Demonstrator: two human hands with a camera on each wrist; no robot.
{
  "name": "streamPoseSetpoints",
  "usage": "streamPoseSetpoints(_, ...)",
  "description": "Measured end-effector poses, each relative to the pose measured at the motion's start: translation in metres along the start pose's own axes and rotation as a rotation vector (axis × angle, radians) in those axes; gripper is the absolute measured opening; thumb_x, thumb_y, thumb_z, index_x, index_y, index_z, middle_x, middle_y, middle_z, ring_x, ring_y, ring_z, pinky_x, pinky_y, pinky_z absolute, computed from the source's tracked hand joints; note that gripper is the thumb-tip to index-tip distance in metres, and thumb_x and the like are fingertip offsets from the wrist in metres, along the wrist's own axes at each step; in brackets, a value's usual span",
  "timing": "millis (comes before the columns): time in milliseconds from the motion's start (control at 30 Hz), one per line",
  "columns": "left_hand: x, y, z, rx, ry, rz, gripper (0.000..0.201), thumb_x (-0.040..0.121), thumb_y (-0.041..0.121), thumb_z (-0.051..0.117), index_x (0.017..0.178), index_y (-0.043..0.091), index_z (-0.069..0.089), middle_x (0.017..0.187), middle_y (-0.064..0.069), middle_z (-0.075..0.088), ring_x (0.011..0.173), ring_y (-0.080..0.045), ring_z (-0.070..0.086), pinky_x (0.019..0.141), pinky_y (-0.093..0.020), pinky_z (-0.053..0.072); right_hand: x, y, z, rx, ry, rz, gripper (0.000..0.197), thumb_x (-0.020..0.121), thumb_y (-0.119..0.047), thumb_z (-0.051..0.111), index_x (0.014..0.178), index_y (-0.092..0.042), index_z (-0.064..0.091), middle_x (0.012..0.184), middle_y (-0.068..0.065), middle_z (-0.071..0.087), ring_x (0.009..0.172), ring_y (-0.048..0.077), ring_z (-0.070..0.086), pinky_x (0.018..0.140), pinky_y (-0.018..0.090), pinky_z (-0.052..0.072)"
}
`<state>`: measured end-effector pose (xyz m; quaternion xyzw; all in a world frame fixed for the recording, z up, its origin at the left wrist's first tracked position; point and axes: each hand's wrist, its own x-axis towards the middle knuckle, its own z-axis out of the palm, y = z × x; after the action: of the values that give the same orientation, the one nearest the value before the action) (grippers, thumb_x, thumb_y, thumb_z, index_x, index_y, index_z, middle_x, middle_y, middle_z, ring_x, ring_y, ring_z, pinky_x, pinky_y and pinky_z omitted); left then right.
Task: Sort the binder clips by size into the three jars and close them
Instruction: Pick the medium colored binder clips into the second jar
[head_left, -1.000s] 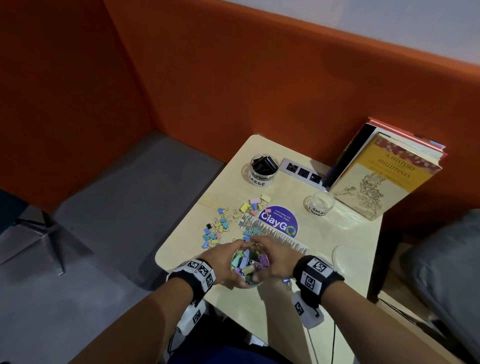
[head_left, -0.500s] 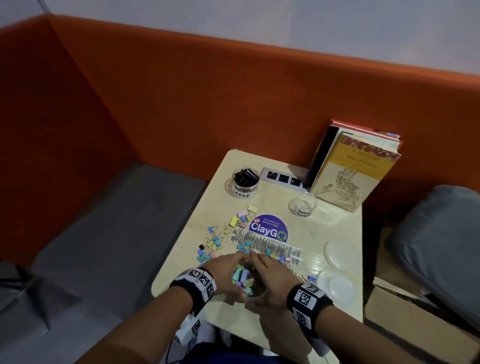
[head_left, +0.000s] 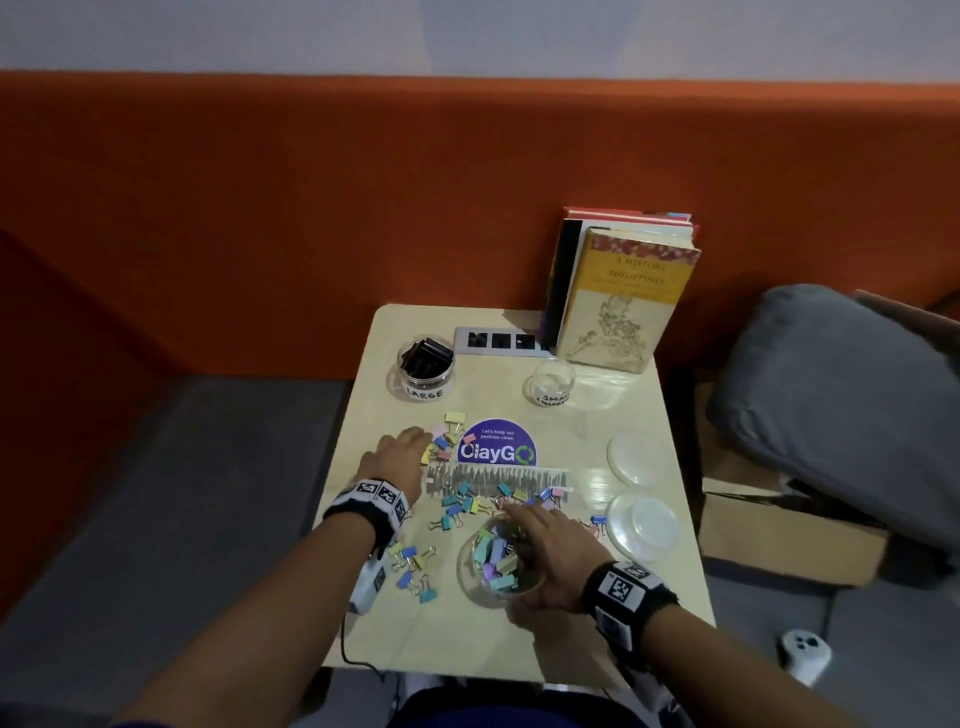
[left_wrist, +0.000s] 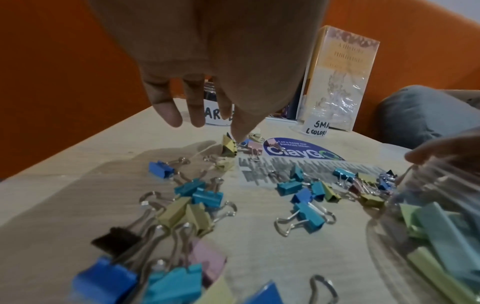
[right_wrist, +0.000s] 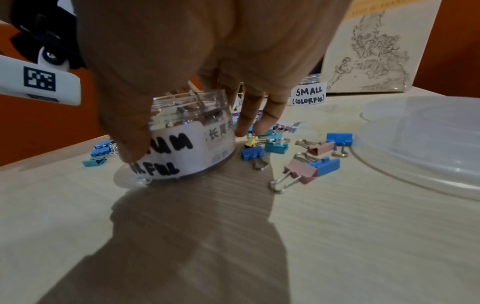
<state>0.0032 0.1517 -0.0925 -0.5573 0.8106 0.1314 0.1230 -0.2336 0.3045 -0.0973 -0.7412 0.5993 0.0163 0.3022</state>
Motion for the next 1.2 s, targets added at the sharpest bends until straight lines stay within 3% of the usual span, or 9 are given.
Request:
streamPoseSetpoints(100,0.011,0.002,0.005,0.033,-0.039,0.024,0.066,0.093,0.004,0.048,0.152,0.026,0.029,0.161,0.006,0.021,0.135,-0.029,0.037,0.103,-0.046,0.042,-0.002,-0.001,0.001,0.041,0.009,0.01,0.12,0.06,-0.057,0.082,0.153,-0.031,0.01,0.151,-0.001,0.036,0.13,0.024,0.043,0.108,0.044,0.041)
streamPoseSetpoints(333,0.015,0.001,0.021,-0.015,-0.043,0.012,0.058,0.086,-0.003,0.056,0.14,0.017,0.048,0.14,-0.007,0.045,0.123,-0.028,0.051,0.099,-0.041,0.047,-0.002,-0.001,0.0,0.039,-0.001,0.026,0.124,0.058,-0.055,0.086,0.153,-0.03,0.011,0.149,-0.001,0.037,0.129,0.025,0.043,0.106,0.046,0.042)
streamPoseSetpoints(567,0.012,-0.003,0.02,0.009,-0.038,-0.015,0.045,0.092,0.012,0.059,0.135,0.022,0.051,0.128,-0.008,0.051,0.115,-0.028,0.053,0.093,-0.04,0.048,-0.002,-0.001,-0.003,0.062,-0.013,0.019,0.124,0.057,-0.054,0.087,0.152,-0.028,0.013,0.147,0.0,0.039,0.128,0.025,0.045,0.105,0.046,0.043)
streamPoseSetpoints(667,0.008,-0.003,0.015,0.069,-0.029,-0.048,0.038,0.094,0.023,0.057,0.131,0.029,0.05,0.127,-0.004,0.052,0.116,-0.026,0.052,0.096,-0.042,0.042,-0.002,0.0,-0.002,0.071,-0.013,0.019,0.124,0.056,-0.055,0.087,0.152,-0.027,0.014,0.147,0.0,0.039,0.128,0.026,0.046,0.105,0.046,0.043)
streamPoseSetpoints(867,-0.004,0.004,0.001,-0.112,0.131,-0.081,0.041,0.089,0.019,0.054,0.129,0.026,0.048,0.128,-0.002,0.051,0.117,-0.025,0.05,0.094,-0.041,0.039,-0.003,0.002,-0.002,0.135,-0.002,0.014,0.123,0.056,-0.056,0.087,0.153,-0.03,0.016,0.149,-0.004,0.039,0.13,0.021,0.044,0.109,0.042,0.04)
streamPoseSetpoints(1000,-0.017,0.009,-0.007,-0.294,0.179,0.008,0.034,0.089,0.023,0.059,0.123,0.024,0.055,0.124,0.001,0.052,0.113,-0.022,0.053,0.096,-0.038,0.043,-0.002,0.007,0.0,0.238,0.032,0.032,0.12,0.051,-0.055,0.088,0.15,-0.036,0.023,0.147,-0.009,0.043,0.129,0.016,0.044,0.11,0.037,0.039)
streamPoseSetpoints(1100,-0.03,0.016,-0.01,-0.445,0.112,0.13,0.024,0.088,0.024,0.063,0.111,0.029,0.061,0.117,0.006,0.053,0.102,-0.016,0.056,0.095,-0.033,0.046,0.001,0.008,0.003,0.268,0.032,0.063,0.12,0.043,-0.06,0.087,0.146,-0.041,0.027,0.141,-0.013,0.048,0.123,0.013,0.048,0.106,0.037,0.044)
streamPoseSetpoints(1200,-0.039,0.023,-0.012,-0.369,0.092,0.233,0.023,0.087,0.031,0.062,0.111,0.031,0.064,0.112,0.009,0.056,0.102,-0.012,0.055,0.092,-0.033,0.046,0.004,0.01,0.005,0.281,0.027,0.072,0.12,0.038,-0.065,0.083,0.143,-0.042,0.029,0.138,-0.016,0.05,0.121,0.011,0.051,0.103,0.038,0.047)
